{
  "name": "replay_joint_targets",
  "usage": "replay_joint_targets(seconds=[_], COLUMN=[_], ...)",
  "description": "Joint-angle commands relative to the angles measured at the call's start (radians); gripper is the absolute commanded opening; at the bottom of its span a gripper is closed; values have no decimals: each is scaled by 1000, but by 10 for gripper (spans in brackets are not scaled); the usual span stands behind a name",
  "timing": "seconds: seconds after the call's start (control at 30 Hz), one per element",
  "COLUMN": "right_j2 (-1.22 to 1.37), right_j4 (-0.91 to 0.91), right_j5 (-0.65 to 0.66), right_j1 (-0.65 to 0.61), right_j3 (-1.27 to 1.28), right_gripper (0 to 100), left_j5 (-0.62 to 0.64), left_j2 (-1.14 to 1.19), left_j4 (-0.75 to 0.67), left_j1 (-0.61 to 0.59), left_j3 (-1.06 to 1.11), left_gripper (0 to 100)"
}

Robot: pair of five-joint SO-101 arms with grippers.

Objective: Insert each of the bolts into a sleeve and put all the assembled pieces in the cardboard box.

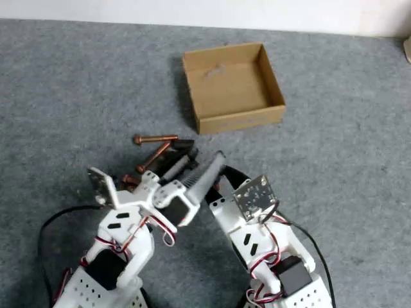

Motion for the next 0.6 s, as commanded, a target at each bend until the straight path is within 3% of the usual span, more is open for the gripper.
replay_joint_targets(seconds=[0.0, 0.13, 0.33, 0.57], right_j2=[-12, -12, -8, -5], right_j4=[-74, -77, -81, -94], right_j5=[29, 29, 29, 32], right_j1=[8, 10, 38, 203], right_j3=[10, 16, 12, -7], right_gripper=[5, 5, 5, 5], left_j5=[44, 41, 54, 51], left_j2=[-15, -15, -4, 168], left_j4=[-20, -26, -38, -281], left_j1=[-42, -130, -343, -443], left_j3=[-71, -94, -73, -13], left_gripper=[191, 0, 8, 7])
